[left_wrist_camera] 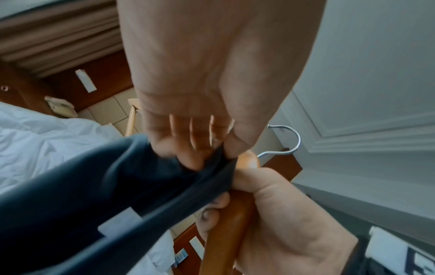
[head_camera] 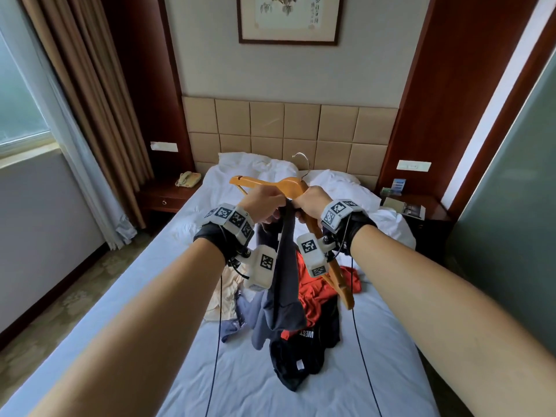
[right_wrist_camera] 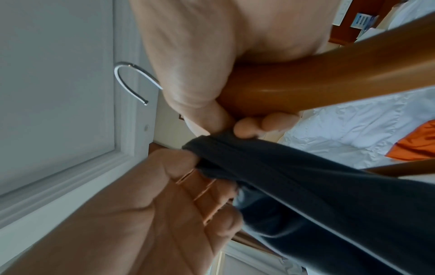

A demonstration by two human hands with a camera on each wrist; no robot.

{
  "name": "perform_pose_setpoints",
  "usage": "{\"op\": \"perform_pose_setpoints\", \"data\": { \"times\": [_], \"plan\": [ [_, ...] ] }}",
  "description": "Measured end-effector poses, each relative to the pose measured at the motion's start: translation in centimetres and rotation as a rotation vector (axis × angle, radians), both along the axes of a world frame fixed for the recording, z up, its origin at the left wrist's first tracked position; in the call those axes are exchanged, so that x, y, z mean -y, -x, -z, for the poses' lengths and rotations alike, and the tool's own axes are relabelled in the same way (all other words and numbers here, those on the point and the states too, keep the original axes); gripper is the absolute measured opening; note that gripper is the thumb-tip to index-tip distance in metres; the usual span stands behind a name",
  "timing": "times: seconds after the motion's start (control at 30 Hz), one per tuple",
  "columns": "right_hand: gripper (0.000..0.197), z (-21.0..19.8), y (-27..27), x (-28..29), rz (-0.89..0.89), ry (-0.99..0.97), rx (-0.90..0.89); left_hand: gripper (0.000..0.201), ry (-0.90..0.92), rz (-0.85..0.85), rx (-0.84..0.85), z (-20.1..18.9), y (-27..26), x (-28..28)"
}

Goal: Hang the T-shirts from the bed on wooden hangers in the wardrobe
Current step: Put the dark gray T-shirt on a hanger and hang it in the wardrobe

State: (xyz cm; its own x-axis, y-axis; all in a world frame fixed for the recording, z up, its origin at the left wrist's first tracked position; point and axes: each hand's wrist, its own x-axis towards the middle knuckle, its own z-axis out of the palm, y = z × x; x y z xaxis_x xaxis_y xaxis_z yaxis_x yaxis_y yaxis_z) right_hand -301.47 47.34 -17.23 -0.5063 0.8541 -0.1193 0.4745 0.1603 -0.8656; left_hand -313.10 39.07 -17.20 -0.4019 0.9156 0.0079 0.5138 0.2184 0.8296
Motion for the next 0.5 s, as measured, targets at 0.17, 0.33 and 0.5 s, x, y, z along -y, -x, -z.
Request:
{"op": "perform_pose_setpoints", "data": {
  "times": [0.17, 0.33, 0.5],
  "plan": [
    [0.02, 1.0, -2.0, -0.4, -0.053, 0.016, 0.011, 0.008, 0.06, 0.036, 0.008, 0.8, -2.4, 0.1],
    [0.017, 2.6, -2.9, -0.6, -0.063, 0.08, -0.054, 0.013, 0.061, -0.02, -0.005, 2.2, -3.7, 0.7],
    [0.019, 4.3, -3.9, -1.1, -0.055, 0.148, -0.164, 0.02, 0.022, -0.15, 0.084, 2.9, -4.5, 0.5]
  ]
}}
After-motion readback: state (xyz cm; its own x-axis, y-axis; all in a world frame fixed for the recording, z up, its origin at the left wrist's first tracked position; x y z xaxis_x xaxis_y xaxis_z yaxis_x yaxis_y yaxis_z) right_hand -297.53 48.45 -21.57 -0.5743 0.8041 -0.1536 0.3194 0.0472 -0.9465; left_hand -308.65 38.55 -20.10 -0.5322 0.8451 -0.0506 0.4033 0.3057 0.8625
